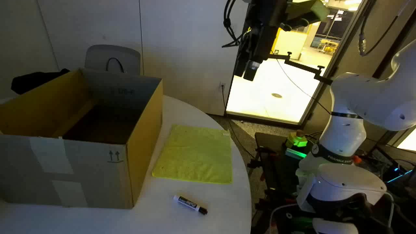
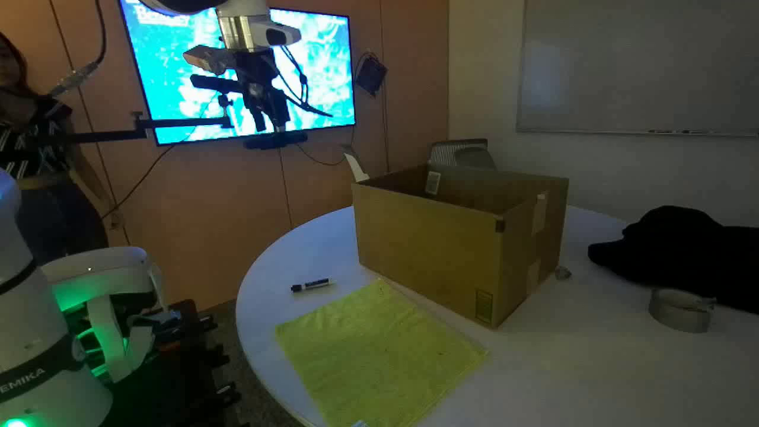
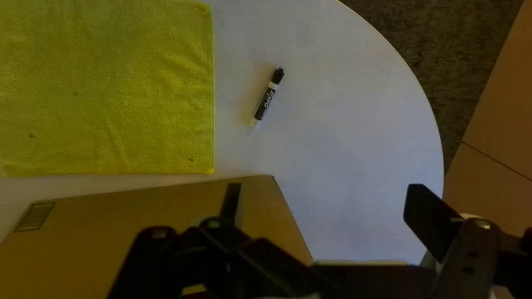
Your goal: Put the marker on the towel then put it inside the box
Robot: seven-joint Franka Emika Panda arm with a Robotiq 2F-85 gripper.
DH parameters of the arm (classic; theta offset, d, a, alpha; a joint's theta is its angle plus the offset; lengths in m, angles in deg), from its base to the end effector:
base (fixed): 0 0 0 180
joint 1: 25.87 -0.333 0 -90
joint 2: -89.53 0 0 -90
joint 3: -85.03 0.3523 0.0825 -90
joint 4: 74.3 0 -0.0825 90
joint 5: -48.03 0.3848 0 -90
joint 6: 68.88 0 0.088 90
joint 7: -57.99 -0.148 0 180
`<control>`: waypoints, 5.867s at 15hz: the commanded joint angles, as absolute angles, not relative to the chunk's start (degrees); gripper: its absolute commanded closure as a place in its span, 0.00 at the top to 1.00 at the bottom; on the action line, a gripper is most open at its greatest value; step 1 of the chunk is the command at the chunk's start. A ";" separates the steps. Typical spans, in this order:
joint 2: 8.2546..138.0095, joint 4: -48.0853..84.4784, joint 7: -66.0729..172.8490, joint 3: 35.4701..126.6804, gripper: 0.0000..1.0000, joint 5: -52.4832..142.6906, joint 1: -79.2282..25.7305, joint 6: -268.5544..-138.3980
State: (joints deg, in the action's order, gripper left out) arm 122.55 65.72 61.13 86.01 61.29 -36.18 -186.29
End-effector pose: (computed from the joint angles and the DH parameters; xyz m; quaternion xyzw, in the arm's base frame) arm 0.3718 0.0961 0.5122 -0.9874 -0.0801 -0.0829 0.1083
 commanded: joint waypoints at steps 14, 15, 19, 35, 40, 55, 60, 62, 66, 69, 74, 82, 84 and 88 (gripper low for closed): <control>101.63 66.22 56.25 95.37 1.00 63.23 -38.73 -208.63; 98.64 65.66 54.91 96.52 1.00 62.19 -38.80 -211.20; 87.56 63.44 51.36 98.92 1.00 59.45 -39.58 -218.53; 66.13 58.58 47.07 96.34 1.00 51.19 -42.72 -227.20; 61.38 57.10 41.83 89.58 1.00 44.66 -47.69 -232.45; 57.06 54.21 42.90 88.65 0.53 45.09 -48.10 -229.81; 59.75 55.01 44.55 89.81 0.14 45.17 -46.09 -226.94; 60.75 55.47 45.87 90.83 0.01 45.49 -44.75 -225.98; 63.88 57.32 43.80 87.75 0.05 43.52 -44.92 -225.69; 66.92 59.07 40.09 81.53 0.05 40.21 -46.00 -226.04; 68.72 60.55 32.85 71.46 0.05 30.56 -45.91 -226.19; 63.64 58.68 27.09 68.17 0.05 24.17 -45.94 -222.41; 62.76 58.66 26.95 68.74 0.06 24.23 -45.56 -221.49; 62.15 59.14 26.24 68.65 0.52 24.72 -45.64 -221.08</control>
State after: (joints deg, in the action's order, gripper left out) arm 62.43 59.82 28.21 68.84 25.76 -45.21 -222.42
